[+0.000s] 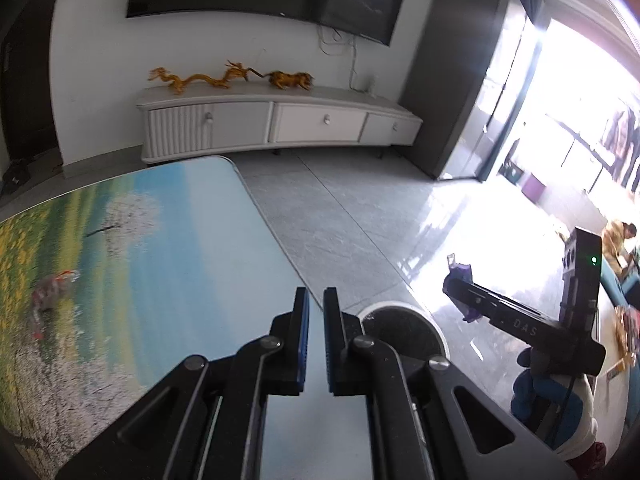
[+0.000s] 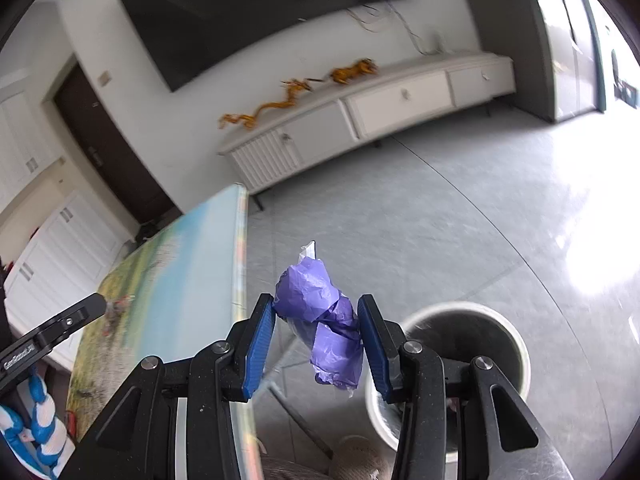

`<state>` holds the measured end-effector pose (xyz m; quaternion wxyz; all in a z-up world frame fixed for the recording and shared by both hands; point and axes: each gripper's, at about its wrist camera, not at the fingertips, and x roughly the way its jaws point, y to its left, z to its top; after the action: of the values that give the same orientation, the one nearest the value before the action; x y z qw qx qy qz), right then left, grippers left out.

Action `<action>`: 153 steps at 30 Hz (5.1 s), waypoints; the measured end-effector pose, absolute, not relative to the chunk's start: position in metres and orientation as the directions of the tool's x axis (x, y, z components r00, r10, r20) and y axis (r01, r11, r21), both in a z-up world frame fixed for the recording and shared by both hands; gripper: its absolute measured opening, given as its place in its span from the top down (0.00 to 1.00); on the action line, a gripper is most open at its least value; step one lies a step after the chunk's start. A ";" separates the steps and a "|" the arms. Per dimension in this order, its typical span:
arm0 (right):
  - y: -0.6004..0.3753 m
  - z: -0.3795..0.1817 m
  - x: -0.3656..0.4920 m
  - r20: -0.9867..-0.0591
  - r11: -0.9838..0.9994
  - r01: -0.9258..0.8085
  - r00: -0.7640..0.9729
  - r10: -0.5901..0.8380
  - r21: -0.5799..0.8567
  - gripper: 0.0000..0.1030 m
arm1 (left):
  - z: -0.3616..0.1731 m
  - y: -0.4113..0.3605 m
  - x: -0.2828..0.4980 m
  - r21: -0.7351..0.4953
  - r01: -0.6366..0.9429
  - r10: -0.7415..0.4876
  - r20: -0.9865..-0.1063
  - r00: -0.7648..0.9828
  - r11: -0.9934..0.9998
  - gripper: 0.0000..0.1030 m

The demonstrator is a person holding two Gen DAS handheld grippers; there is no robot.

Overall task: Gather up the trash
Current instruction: 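Carry the purple bag with the right tool over the trash bin, then open the right tool to drop the purple bag into the bin, then carry the clear wrapper with the left tool toward the trash bin, then open the left tool over the bin to drop the clear wrapper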

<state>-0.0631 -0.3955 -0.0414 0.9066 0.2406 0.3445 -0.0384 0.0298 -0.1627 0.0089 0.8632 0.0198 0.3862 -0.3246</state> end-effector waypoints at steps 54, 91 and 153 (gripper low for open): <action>-0.504 -0.150 -0.095 -0.795 0.700 0.556 0.606 0.027 0.447 0.49 | -0.059 -0.331 0.030 -0.376 0.719 -0.632 -0.767 0.112 0.584 0.53; -0.433 -0.092 -0.051 -0.778 0.820 0.422 0.626 0.043 0.385 0.48 | -0.087 0.039 0.200 -0.091 -0.116 -0.004 -0.804 0.594 0.989 0.46; -0.529 -0.120 -0.155 -0.748 0.643 0.607 0.659 -0.078 0.467 0.47 | -0.085 -0.384 0.035 -0.327 0.695 -0.549 -0.828 0.116 0.641 0.53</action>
<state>-0.1554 -0.5289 -0.1202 0.8325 0.3692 0.3582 -0.2057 0.0351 -0.3840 -0.0848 0.7436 0.0706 0.5170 -0.4180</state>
